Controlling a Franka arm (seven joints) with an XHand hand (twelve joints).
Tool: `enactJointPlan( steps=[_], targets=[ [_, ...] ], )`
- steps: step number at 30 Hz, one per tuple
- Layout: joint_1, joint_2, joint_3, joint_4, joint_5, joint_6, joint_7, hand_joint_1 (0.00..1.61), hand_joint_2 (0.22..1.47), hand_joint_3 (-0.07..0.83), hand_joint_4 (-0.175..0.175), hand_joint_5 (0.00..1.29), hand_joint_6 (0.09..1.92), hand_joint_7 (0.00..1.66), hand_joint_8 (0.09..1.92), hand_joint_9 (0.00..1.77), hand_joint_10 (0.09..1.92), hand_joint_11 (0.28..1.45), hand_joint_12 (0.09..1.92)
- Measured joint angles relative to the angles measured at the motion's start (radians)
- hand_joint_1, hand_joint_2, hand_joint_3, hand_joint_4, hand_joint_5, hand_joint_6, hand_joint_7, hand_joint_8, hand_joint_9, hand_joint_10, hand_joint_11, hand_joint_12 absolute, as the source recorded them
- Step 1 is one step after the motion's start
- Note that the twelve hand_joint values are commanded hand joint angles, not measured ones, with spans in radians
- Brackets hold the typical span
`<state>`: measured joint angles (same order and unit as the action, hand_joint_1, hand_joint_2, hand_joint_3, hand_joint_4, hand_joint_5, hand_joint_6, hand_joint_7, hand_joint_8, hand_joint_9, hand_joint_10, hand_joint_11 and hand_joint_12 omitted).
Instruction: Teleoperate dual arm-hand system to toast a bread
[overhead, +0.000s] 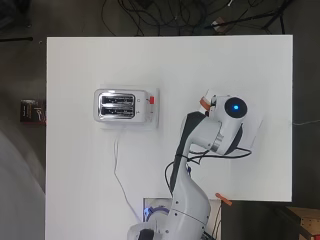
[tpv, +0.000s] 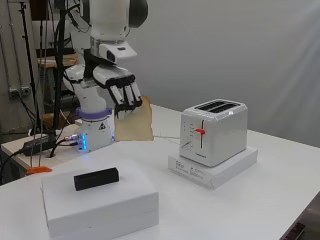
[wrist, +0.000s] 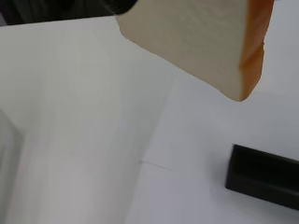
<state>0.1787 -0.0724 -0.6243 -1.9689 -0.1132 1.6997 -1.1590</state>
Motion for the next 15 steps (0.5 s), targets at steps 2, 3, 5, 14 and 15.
enactJointPlan(
  steps=[2, 3, 5, 14, 15],
  targets=[
    [0.003, -0.020, 0.062, 0.010, 0.023, -0.004, -0.024, 1.23, 1.19, 0.000, -0.175, 0.70, 1.23, 1.00, 1.14, 1.26, 0.46, 0.62, 0.85],
    [0.006, -0.025, 0.097, 0.009, 0.033, -0.001, -0.047, 1.23, 1.19, -0.002, -0.175, 0.70, 1.25, 1.02, 1.09, 1.28, 0.39, 0.62, 0.83],
    [0.012, -0.039, 0.178, -0.003, 0.038, 0.011, -0.095, 1.23, 1.18, 0.003, -0.175, 0.69, 1.27, 1.04, 1.03, 1.33, 0.23, 0.64, 0.73],
    [0.034, -0.067, 0.430, -0.051, 0.046, 0.068, -0.150, 1.24, 1.15, 0.001, -0.175, 0.74, 1.27, 1.12, 0.83, 1.38, 0.09, 0.73, 0.29],
    [0.035, -0.069, 0.435, -0.056, 0.060, 0.078, -0.162, 1.24, 1.15, 0.002, -0.175, 0.74, 1.27, 1.13, 0.82, 1.37, 0.09, 0.74, 0.25]
  ],
)
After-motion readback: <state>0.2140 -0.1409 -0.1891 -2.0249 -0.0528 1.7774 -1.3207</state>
